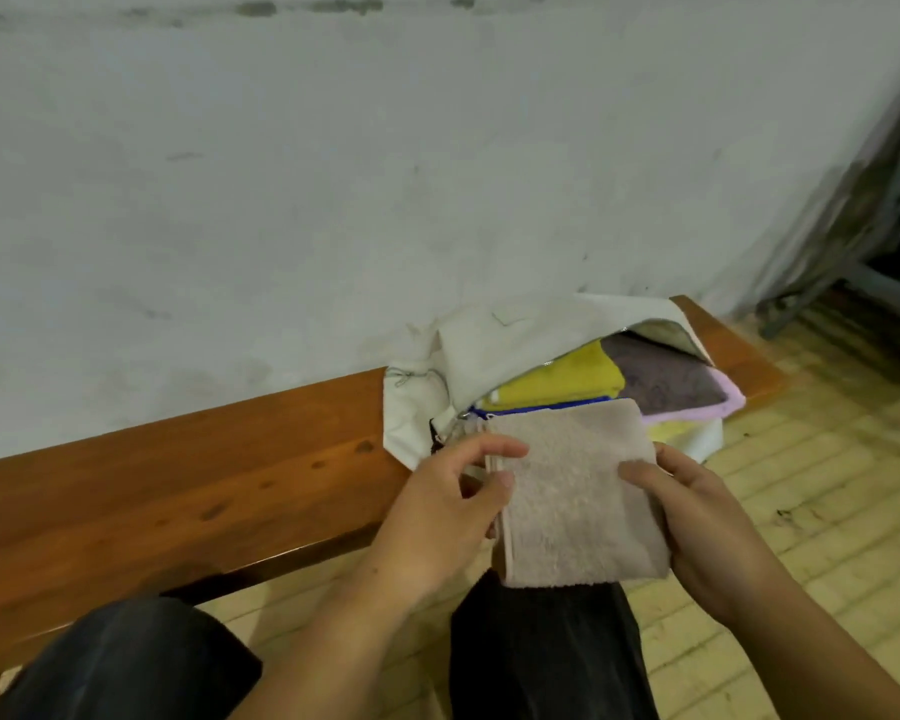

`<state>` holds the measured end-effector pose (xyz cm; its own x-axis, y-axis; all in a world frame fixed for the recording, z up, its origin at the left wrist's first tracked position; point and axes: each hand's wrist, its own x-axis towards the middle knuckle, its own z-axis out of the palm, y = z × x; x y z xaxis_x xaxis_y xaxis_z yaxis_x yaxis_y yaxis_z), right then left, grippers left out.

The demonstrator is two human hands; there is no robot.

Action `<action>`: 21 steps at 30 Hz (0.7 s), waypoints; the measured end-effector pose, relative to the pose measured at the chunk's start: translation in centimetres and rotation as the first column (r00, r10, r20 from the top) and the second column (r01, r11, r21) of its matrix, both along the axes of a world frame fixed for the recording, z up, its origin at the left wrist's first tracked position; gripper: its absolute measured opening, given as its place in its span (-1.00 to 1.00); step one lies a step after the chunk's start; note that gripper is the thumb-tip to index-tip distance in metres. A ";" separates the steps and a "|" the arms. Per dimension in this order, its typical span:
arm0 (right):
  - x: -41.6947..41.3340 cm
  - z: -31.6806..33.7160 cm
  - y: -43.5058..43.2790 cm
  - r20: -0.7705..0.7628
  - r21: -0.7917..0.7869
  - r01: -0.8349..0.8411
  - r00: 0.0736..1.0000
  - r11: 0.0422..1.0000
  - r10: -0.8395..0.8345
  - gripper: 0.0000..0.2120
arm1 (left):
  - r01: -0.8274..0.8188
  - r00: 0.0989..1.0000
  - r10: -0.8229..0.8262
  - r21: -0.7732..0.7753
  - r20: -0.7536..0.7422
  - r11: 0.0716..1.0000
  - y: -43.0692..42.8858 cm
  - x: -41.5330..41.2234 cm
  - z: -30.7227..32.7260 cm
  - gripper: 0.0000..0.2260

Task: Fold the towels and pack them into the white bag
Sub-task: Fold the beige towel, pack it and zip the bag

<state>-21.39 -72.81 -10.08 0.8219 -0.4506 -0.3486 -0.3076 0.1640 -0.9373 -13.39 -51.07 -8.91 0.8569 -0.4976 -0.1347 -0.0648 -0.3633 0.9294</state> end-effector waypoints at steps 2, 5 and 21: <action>0.0 0.4 -2.4 -0.036 -0.075 0.007 0.999 0.997 -0.010 -0.82 | 0.047 0.998 -0.048 0.027 0.031 0.999 -2.3 0.2 0.6 -0.77; 1.1 1.0 -5.7 -0.099 -0.238 -0.007 0.995 0.971 -0.017 -0.83 | 0.120 0.991 -0.122 0.034 0.060 0.992 -5.6 0.7 1.8 -0.71; 14.3 4.3 -13.8 -0.480 -0.661 -0.572 0.820 0.486 0.312 -0.50 | 0.321 0.906 -0.397 0.373 0.148 0.871 -15.9 6.3 6.6 -0.57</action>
<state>-7.11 -86.66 -5.73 0.9219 -0.2475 -0.2980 -0.3718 -0.7812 -0.5015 -7.13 -66.99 -2.35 0.6537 -0.7345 -0.1820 -0.4330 -0.5604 0.7060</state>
